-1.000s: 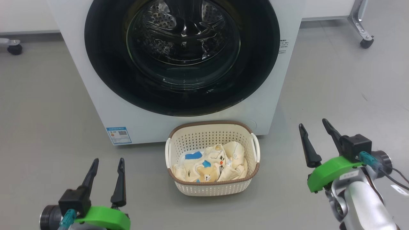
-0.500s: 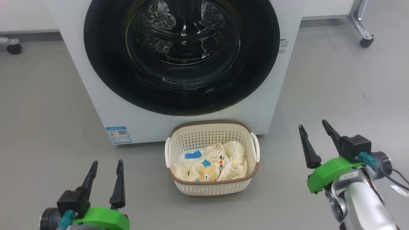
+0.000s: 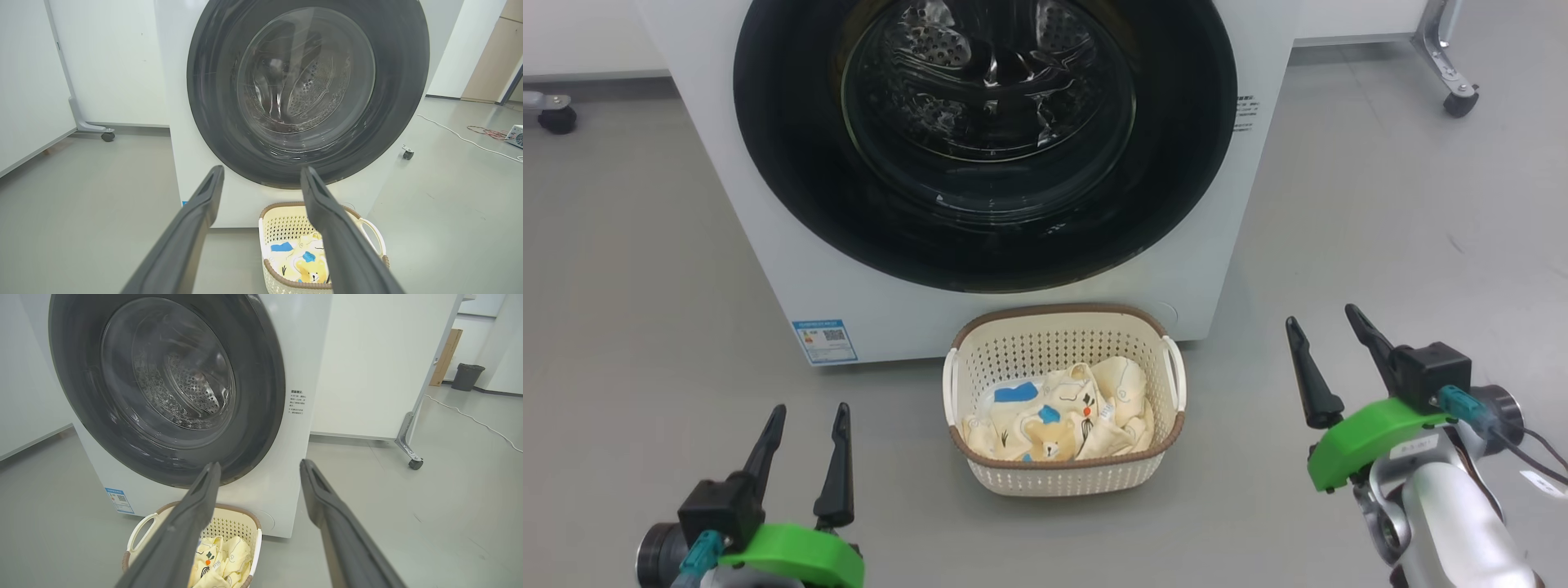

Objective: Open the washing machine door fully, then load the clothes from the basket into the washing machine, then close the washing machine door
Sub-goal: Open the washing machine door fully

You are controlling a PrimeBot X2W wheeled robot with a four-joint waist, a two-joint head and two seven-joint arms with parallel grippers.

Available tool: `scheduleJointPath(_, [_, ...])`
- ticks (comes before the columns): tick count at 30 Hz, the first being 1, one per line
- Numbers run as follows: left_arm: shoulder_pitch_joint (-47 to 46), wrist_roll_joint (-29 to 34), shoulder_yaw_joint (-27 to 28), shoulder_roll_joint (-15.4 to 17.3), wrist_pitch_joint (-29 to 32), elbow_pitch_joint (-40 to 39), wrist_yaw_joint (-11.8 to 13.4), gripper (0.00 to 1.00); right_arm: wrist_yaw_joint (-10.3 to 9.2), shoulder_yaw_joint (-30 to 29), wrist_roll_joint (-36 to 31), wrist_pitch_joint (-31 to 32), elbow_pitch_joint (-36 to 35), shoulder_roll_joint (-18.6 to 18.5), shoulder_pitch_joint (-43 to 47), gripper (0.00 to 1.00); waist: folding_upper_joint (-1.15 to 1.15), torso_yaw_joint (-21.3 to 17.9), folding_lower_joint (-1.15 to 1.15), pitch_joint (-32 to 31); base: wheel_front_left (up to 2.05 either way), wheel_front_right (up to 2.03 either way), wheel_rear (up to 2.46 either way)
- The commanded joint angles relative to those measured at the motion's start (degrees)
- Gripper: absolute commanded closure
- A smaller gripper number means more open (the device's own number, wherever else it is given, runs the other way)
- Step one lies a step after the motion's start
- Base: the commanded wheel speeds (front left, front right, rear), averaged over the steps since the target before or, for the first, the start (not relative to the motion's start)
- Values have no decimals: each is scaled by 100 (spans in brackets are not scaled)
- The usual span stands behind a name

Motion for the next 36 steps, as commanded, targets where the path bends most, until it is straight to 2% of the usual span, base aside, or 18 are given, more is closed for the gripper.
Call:
scheduleJointPath(1, [-292,-24,159,102,-81,-194,-35,0,-16,125,49,-69,-150,-82,-356,0,0,-9,0,5,85,85,-169])
scheduleJointPath(26, [-249,-48,71,98,-81,-238,-37,0,-16,269,-1,-69,-28,-82,-354,0,0,-85,0,-31,120,120,-240])
scheduleJointPath(31, [-252,-341,111,71,-81,-378,-37,0,-16,288,6,-69,-16,-82,-359,0,0,-82,0,-22,121,121,-241])
scheduleJointPath(36, [-247,-322,89,64,-81,-387,-37,0,-16,260,-6,-69,11,-82,-367,0,0,-62,0,6,88,88,-176])
